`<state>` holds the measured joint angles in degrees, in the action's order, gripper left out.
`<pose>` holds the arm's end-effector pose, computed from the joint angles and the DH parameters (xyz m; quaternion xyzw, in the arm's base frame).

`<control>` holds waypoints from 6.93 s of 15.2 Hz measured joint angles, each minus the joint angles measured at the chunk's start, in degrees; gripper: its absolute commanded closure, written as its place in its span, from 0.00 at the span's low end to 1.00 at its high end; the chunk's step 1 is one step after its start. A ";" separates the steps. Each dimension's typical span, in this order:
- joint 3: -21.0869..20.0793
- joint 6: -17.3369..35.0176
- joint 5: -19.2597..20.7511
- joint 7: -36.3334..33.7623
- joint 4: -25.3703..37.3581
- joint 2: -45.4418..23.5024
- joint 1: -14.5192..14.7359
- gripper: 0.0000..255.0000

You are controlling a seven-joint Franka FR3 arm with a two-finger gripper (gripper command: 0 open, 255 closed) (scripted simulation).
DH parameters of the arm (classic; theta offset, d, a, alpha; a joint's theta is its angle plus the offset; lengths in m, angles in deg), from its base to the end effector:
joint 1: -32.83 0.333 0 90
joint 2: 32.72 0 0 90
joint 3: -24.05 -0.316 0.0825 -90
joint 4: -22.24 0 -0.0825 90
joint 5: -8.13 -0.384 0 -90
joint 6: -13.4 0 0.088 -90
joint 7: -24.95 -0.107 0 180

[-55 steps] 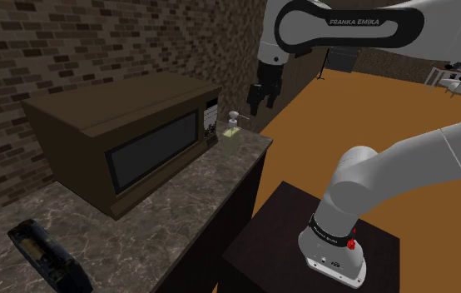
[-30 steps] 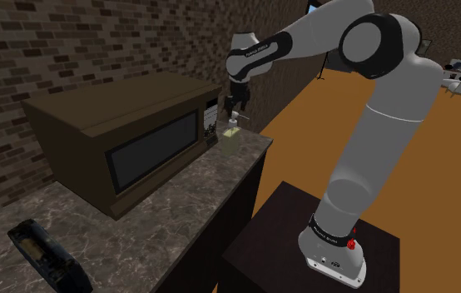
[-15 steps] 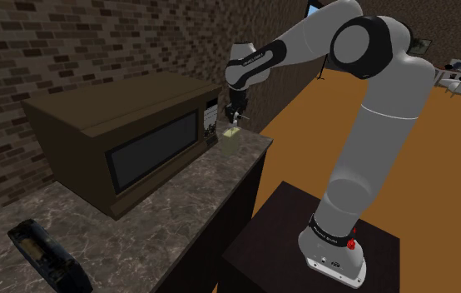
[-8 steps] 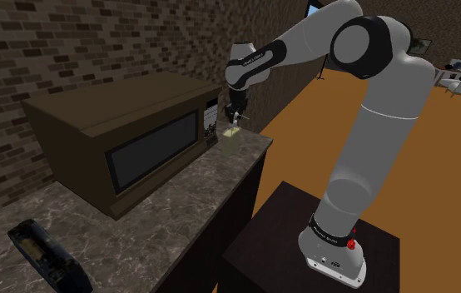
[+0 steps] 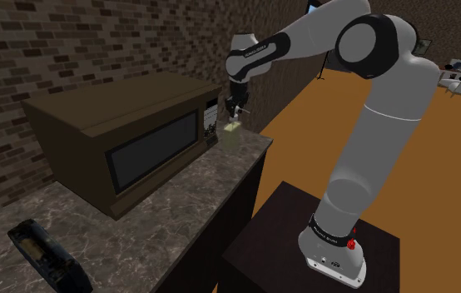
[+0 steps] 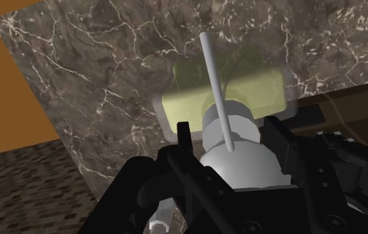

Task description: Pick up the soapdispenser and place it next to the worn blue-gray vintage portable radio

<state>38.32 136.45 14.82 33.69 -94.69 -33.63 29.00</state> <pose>0.5338 -0.1791 0.4432 0.9962 -0.0518 0.0322 0.0614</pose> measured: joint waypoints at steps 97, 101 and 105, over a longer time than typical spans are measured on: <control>-36.44 -41.52 1.79 -59.52 34.88 -1.61 27.63 1.00; -39.26 -43.46 4.34 -65.60 41.93 -8.14 31.69 1.00; -41.13 -46.38 7.72 -70.91 51.04 -15.78 36.86 1.00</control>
<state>-2.82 90.08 22.54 -37.22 -43.65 -49.41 65.85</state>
